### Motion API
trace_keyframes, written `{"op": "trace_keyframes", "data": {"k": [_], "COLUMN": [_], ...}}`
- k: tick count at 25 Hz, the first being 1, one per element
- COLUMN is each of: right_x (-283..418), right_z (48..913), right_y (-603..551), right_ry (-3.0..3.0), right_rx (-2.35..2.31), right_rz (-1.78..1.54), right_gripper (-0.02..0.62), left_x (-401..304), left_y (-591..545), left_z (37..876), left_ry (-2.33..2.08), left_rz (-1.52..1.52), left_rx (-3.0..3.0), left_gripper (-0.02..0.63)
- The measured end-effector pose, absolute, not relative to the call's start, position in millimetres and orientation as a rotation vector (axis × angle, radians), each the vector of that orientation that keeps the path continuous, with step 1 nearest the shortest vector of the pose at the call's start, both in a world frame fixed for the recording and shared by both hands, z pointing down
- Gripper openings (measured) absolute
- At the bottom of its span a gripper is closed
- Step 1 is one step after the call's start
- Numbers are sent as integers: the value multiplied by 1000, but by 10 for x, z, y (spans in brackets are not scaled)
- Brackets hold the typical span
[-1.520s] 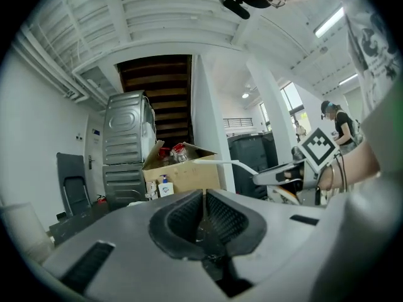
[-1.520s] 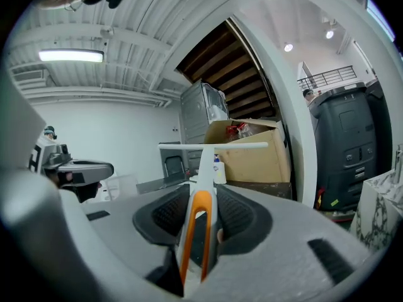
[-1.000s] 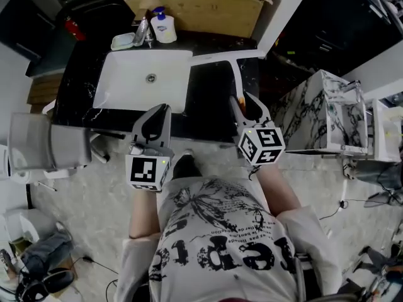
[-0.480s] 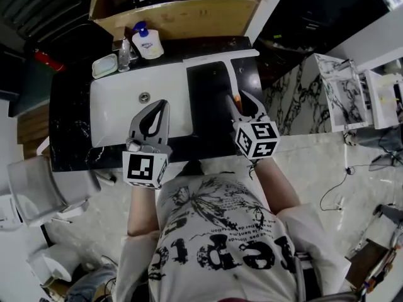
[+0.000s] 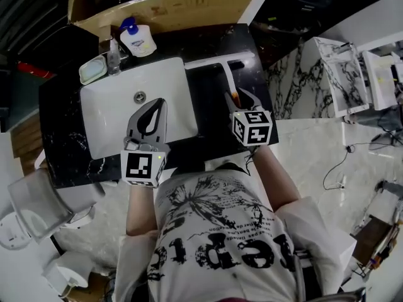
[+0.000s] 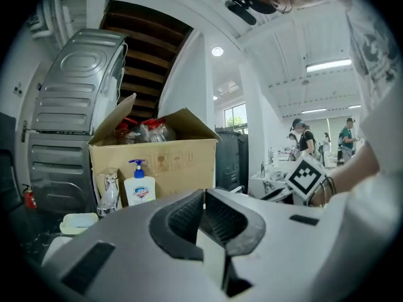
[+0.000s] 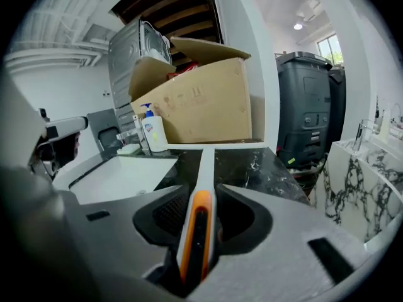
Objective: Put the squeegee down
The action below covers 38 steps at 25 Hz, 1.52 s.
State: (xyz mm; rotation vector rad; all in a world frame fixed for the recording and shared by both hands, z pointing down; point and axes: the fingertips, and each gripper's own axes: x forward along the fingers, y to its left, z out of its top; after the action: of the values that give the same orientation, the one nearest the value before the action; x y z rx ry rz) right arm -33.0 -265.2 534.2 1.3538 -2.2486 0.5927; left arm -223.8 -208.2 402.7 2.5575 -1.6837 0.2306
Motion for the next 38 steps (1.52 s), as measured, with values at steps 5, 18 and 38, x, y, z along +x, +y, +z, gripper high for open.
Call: {"op": "trace_keyframes", "data": {"k": [5,18,38], "right_x": [-264,-300,-405], "right_z": [5594,5811,4657], "right_y": [-2693,-2688,-2620], "right_ry": [-2144,-2039,-2367], "right_rx": [1357,1288,1401], "right_rz": [640,614,454], "right_gripper": [124,127,13], "left_x": [-2231,-2192,-2067], "left_y": [-2160,-2291,-2207], "left_z": [4161,4324,3862], "left_ry": [-1634,-1593,-1657], "left_rz": [240,253,191], "left_rx": [2549,2525,2595], "left_gripper": [15,15,15]}}
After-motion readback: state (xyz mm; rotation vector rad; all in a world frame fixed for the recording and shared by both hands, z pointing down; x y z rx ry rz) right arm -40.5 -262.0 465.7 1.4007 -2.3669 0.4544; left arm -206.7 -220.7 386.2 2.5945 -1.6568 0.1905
